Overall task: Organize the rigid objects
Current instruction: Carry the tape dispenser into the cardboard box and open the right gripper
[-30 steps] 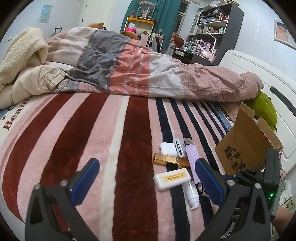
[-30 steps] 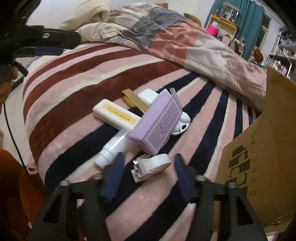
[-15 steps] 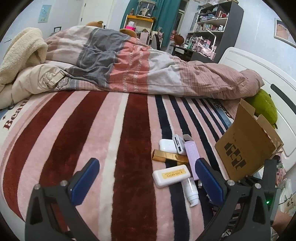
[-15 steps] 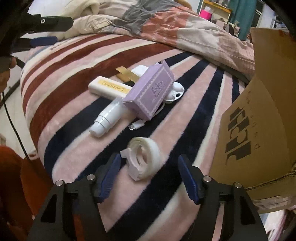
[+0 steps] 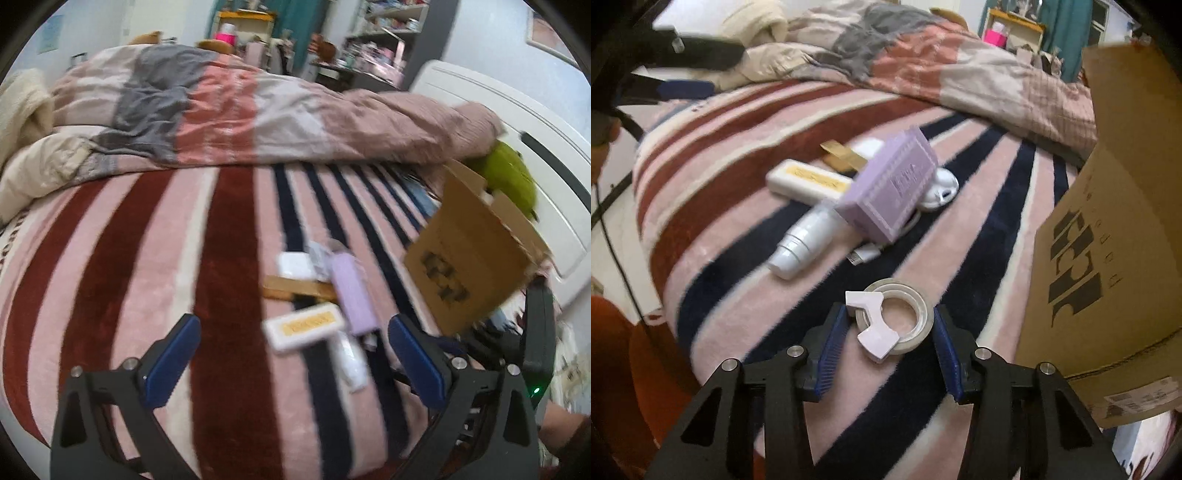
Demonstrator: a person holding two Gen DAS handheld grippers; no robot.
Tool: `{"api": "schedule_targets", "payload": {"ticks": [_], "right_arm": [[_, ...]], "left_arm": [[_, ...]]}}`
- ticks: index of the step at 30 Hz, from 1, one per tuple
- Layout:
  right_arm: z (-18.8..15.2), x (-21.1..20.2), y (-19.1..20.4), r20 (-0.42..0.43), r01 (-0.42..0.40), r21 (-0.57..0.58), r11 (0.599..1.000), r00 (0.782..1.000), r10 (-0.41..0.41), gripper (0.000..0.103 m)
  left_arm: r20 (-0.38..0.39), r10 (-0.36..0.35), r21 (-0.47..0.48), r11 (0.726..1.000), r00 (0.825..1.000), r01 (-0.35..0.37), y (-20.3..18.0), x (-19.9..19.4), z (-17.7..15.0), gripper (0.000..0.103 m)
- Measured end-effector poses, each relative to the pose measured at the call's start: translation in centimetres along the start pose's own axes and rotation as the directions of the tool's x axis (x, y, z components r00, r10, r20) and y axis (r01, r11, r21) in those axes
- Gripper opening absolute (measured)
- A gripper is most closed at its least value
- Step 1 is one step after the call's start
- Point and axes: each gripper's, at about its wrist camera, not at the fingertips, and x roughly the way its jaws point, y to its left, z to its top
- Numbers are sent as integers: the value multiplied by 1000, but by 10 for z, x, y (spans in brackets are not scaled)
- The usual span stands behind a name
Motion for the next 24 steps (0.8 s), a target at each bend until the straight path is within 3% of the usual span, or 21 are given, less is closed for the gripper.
{"api": "schedule_targets", "payload": {"ticks": [4,7,9,12,15,17,21,24], "right_arm": [[19,-34,7,101,-105,-32,994,989,108,42],[39,-66,8,204,-157,-82,984,964,171,42],[53,-89,4,273,-169,-103,980,943,191,42],[68,-120,-10,362,-169,-126,978,909,204,42],[73,-140,-28,408,-144,-125,982,894,183,42],[72,-146,-45,422,-131,-106,986,891,164,42],[61,-153,-89,412,-92,-29,995,906,96,42],[54,-150,-129,363,-85,42,996,929,64,42]], "left_arm": [[-32,-110,40,993,993,112,-29,-12,7,97],[-45,-194,79,977,980,197,-55,-27,20,86],[-47,-209,99,972,977,212,-70,-35,31,81],[-47,-232,136,962,972,236,-98,-42,53,64],[-59,-235,184,952,970,242,-131,-38,76,46],[-90,-246,207,943,965,260,-153,-27,89,34],[-161,-255,251,924,954,289,-201,7,109,33],[-223,-264,270,908,938,320,-231,39,119,33]]}}
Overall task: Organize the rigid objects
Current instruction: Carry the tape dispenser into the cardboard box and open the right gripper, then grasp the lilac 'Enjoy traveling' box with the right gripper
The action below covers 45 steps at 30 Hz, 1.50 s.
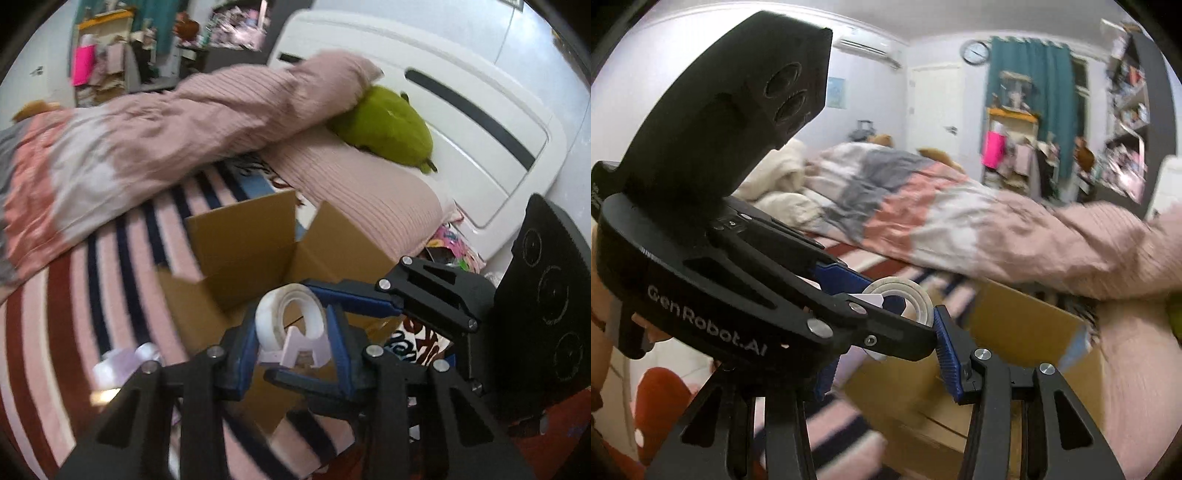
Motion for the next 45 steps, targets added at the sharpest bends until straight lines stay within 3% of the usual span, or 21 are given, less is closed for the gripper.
{"api": "schedule_targets", "payload": {"ticks": [7,10,14,17,18,20,21,25,28,31,34,36,38,42,45], "right_arm": [[-11,11,-56,-188,16,69,998,982,-3,42],[-13,18,-61,-235,33,77,996,972,-14,44],[-14,12,-61,-224,70,90,994,973,-48,72],[-7,9,-53,-185,52,101,994,982,-33,75],[-2,7,-44,-161,37,90,995,987,-22,78],[8,5,-26,-121,15,56,998,993,-8,99],[16,5,-9,-94,1,18,1000,996,1,101],[32,16,48,-26,-72,-54,996,997,71,101],[34,38,79,-45,-148,-53,988,988,146,101],[27,67,110,-88,-211,-46,976,975,206,101],[15,90,126,-127,-206,-39,978,972,199,100],[5,106,133,-153,-192,-21,981,970,187,94],[-6,121,135,-176,-175,8,985,969,174,82],[-27,151,117,-245,-48,110,993,967,74,74],[-44,172,90,-320,52,207,977,947,17,67]], "left_arm": [[-129,-33,-11,999,991,32,-5,57,23,34],[-125,11,-25,1000,992,-14,-1,55,22,60],[-59,19,-52,998,998,-22,14,26,16,64],[16,76,-92,993,997,-74,33,-12,2,73],[44,108,-106,989,993,-103,39,-27,-5,73],[84,189,-140,974,978,-176,55,-56,-25,77],[101,241,-161,961,965,-223,65,-73,-39,79],[105,379,-243,906,919,-346,104,-109,-87,81],[92,433,-309,868,897,-388,134,-121,-123,81],[90,442,-354,852,892,-386,156,-127,-154,81],[83,452,-387,836,888,-389,172,-125,-182,81],[79,450,-405,830,890,-384,180,-123,-197,81],[79,438,-415,831,896,-369,188,-119,-209,81],[88,416,-428,836,905,-343,196,-116,-217,81],[95,406,-429,841,909,-330,198,-114,-219,81]]}}
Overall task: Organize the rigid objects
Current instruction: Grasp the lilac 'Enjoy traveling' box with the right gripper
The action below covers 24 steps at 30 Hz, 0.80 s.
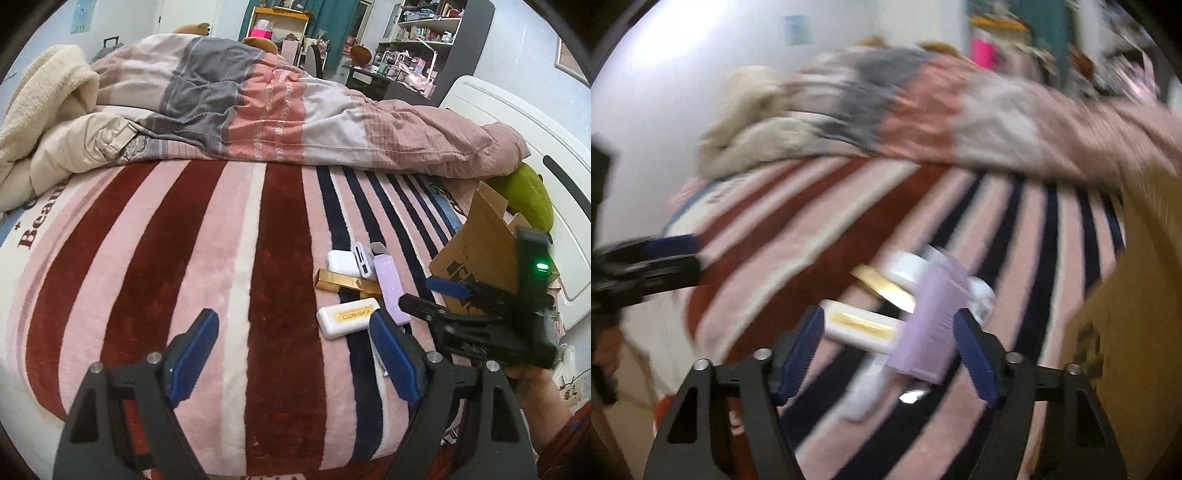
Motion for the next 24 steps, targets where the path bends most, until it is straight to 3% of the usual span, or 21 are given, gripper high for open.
{"api": "schedule_targets", "payload": {"ticks": [3,11,15,24], "right_arm": [[-3,19,-21,-59,-6,76,997,998,11,61],[3,39,-35,-88,-50,132,990,994,61,41],[6,20,-15,-47,-55,21,998,997,55,37],[25,-66,24,76,-246,-175,953,962,263,37]], "left_arm": [[-7,-5,-10,1000,1000,5,1,5,3,81],[-19,-9,-16,1000,1000,9,-6,7,5,81],[-18,-31,-10,999,999,31,-15,4,11,81],[33,-153,77,986,988,151,-74,-19,48,81]]}}
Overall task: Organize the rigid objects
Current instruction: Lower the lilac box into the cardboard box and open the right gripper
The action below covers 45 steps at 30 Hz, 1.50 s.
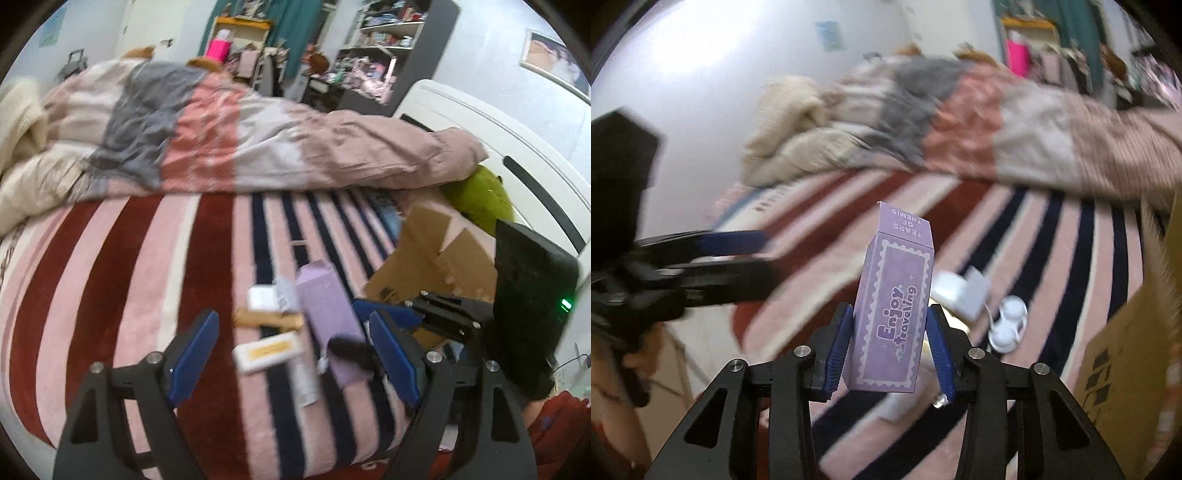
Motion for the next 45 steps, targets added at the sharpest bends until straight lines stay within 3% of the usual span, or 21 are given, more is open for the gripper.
{"api": "schedule_targets", "payload": {"ticks": [3,5,6,8,10,15,20,27,33,39,43,45], "right_arm": [[9,-27,8,50,-26,-55,998,998,29,37],[13,-43,9,79,-32,-79,996,996,38,37],[14,-53,6,99,-25,-88,996,994,33,37],[15,-69,0,127,-13,-100,995,992,26,37],[13,-84,-12,151,7,-95,995,989,7,37],[1,-116,-57,173,72,-28,997,983,-66,37],[-7,-149,-99,209,46,88,995,976,-63,37],[-8,-161,-120,220,74,120,990,970,-100,36],[-14,-154,-135,156,106,152,983,979,-130,36],[-28,-143,-151,51,173,174,970,982,-184,36],[-38,-138,-153,-12,253,179,951,967,-255,40],[-41,-139,-149,-21,288,176,941,957,-289,48]], "left_arm": [[15,-60,31,998,998,59,-26,-1,17,75],[18,-84,50,995,996,83,-43,2,29,55],[18,-90,65,994,996,89,-52,4,35,51],[12,-100,103,990,995,98,-73,11,44,34],[5,-114,140,984,994,112,-97,22,52,33],[-39,-148,219,964,988,153,-149,57,68,33],[-80,-231,239,940,970,244,-185,81,85,31],[-119,-222,273,930,968,247,-207,95,92,30],[-186,-220,280,922,957,267,-214,121,88,30],[-283,-216,280,913,935,296,-226,152,77,30],[-271,-155,317,918,950,240,-230,152,72,63],[-243,-139,320,923,960,214,-225,139,71,64]]}}
